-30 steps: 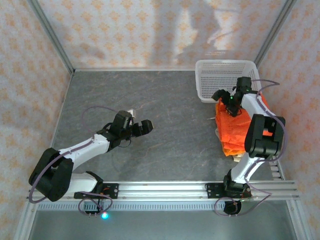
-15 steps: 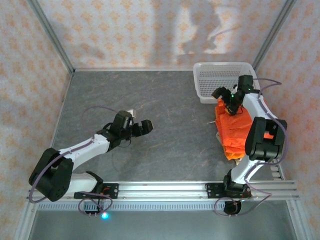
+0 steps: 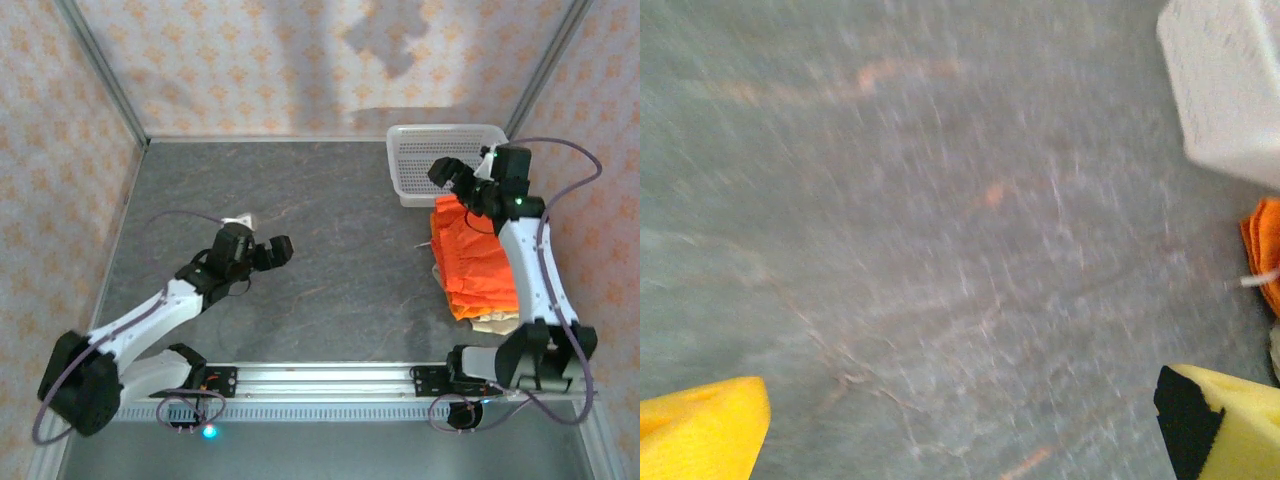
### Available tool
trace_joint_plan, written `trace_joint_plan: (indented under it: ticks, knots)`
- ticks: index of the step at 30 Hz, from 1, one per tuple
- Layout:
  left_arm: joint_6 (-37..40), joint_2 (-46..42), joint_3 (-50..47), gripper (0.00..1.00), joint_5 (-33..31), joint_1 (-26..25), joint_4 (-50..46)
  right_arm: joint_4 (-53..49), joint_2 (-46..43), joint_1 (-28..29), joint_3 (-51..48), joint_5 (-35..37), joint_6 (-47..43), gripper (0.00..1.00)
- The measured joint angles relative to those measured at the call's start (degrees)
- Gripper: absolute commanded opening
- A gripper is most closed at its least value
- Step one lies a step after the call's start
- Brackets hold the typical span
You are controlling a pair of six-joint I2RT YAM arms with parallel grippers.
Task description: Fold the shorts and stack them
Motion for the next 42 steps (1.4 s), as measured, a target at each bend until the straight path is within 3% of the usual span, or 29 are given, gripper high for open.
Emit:
trace_joint_plan:
  ticks: [7,13,16,20,24,31,42]
  knots:
    - [11.58,-13.66,0.81,1.00,-21.57,0.00,-3.13,14.36,-10.05,1.77,-19.93,11.61,-3.58,0.99]
    - [22.16,-17.66,-9.14,1.00,-34.82,0.28,6.73,28.30,-11.30,1.79,-35.08,15.78,-7.19,0.99]
    - [26.08,-16.04,-14.29,1.00,-37.79,2.75,12.74,34.75,-11.41,1.79,-39.36,18.51,-9.05,0.99]
    - [28.24,-12.63,-18.51,1.00,-38.49,9.09,20.52,42.07,-8.50,1.77,-42.12,20.85,-11.39,0.99]
    - [29.46,-6.47,-21.35,1.00,-37.92,13.92,30.03,51.47,-0.02,1.79,-42.45,21.77,-13.25,0.99]
    - [30.47,7.85,-21.79,1.00,-34.77,17.66,44.63,65.16,12.09,1.79,-42.82,22.34,-16.39,0.99]
    - [32.33,23.32,-17.05,0.96,-27.06,21.09,53.94,72.04,15.32,1.84,-43.36,20.61,-18.82,0.99]
